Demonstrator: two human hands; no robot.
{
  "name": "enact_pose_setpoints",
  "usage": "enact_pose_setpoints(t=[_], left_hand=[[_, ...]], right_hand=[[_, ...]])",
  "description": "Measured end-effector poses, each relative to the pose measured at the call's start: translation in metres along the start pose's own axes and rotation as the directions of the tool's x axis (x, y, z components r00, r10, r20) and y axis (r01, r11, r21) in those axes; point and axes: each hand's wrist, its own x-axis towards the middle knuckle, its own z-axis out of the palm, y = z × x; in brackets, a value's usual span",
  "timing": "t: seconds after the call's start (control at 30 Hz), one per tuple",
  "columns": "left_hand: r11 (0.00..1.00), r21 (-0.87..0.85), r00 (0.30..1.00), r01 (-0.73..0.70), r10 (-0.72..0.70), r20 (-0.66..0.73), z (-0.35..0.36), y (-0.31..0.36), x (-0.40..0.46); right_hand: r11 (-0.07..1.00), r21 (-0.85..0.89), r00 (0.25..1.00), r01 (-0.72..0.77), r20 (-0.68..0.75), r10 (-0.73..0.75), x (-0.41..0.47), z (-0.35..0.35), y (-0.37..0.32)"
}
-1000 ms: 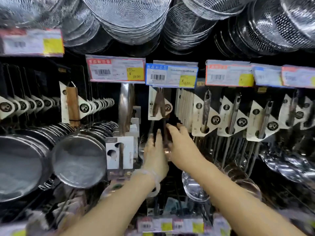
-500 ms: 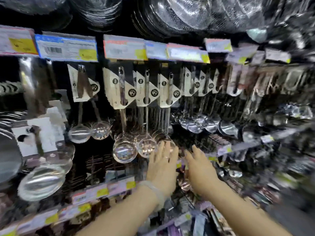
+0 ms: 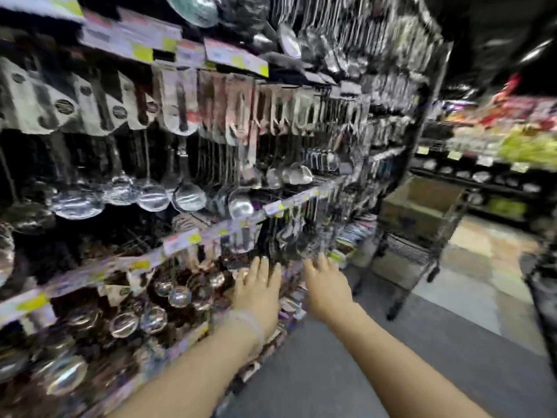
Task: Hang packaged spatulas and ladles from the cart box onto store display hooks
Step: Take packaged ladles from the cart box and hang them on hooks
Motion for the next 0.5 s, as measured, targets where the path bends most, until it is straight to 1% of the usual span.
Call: enact_pose_setpoints(t=[0.23, 0.4, 0.5], left_hand=[[0.984, -0.014, 0.984, -0.177, 0.177, -0.035, 0.020, 0.107, 0.099], [0.945, -0.032, 0.944, -0.327, 0.325, -0.056, 0.036, 0.170, 0.189], [0.923, -0.037, 0.923, -0.382, 0.379, -0.068, 0.041, 0.202, 0.253]], right_hand=[[0.984, 0.038, 0.985, -0.173, -0.016, 0.174, 0.040, 0.008, 0.121], [0.957, 0.038, 0.956, -0.287, -0.055, 0.288, 0.097, 0.012, 0.197], [0.940, 0.035, 0.936, -0.339, -0.087, 0.341, 0.143, 0.015, 0.242]])
